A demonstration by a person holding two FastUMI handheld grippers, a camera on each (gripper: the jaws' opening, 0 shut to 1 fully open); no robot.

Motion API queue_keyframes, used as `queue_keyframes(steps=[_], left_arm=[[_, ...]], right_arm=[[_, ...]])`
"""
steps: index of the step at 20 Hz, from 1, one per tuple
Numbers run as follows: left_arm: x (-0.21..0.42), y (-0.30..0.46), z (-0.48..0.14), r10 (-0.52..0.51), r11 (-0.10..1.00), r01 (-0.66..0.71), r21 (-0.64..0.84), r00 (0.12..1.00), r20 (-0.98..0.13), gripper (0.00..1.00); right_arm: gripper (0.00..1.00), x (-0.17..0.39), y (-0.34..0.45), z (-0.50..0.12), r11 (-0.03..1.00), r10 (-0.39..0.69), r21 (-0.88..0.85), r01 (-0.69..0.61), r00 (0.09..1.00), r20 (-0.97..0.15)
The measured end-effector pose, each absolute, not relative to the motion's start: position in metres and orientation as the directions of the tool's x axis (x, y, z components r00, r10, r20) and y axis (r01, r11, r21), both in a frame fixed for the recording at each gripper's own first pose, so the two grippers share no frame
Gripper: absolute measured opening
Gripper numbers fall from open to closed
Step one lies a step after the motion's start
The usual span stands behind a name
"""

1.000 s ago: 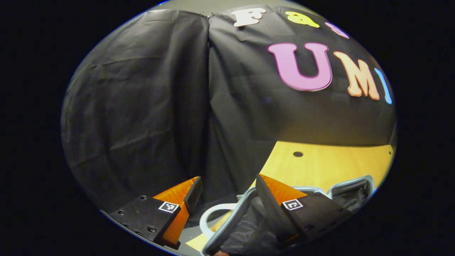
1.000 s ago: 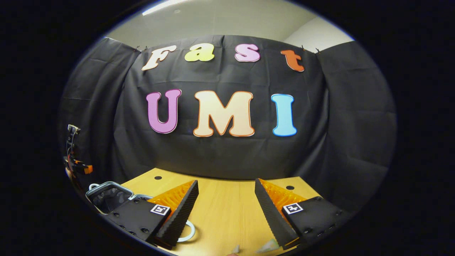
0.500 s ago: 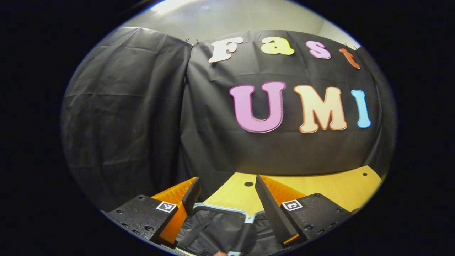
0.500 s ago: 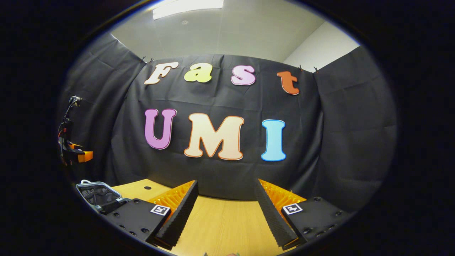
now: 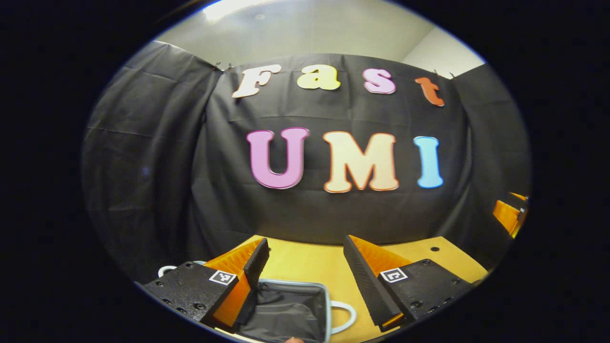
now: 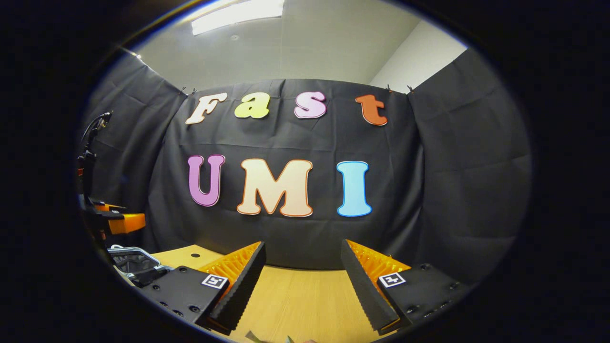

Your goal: First open the suitcase, pack the skin care products into it, and then close the suitcase.

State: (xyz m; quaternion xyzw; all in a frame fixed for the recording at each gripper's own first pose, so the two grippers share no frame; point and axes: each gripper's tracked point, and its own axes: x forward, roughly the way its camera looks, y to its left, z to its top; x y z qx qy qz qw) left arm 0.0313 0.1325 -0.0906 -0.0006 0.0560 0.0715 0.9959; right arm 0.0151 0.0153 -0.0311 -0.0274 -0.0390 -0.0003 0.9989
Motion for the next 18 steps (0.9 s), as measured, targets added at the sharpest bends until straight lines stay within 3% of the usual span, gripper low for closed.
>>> queue_keyframes(steps=[2,3,8,18], left_arm=[[0.026,0.092,-0.112,0.083,0.997,-0.081,0.016,0.984,-0.157,0.89],[0.023,0.07,-0.124,0.048,0.999,-0.045,0.021,0.982,-0.182,0.94],[0.014,-0.01,-0.185,-0.062,0.996,0.081,0.049,0.951,-0.304,0.94],[-0.003,-0.078,-0.297,-0.166,0.983,0.183,-0.015,0.854,-0.493,0.95]], right_arm=[[0.99,0.011,0.003,-0.034,0.999,0.007,-0.045,-0.004,0.997,0.072],[0.98,0.008,-0.003,-0.035,0.999,0.01,-0.044,-0.007,0.998,0.068],[0.98,0.0,-0.023,-0.046,0.997,0.046,-0.056,-0.044,0.998,0.033],[0.98,-0.017,-0.045,-0.064,0.991,0.073,-0.108,-0.075,0.997,-0.015]])
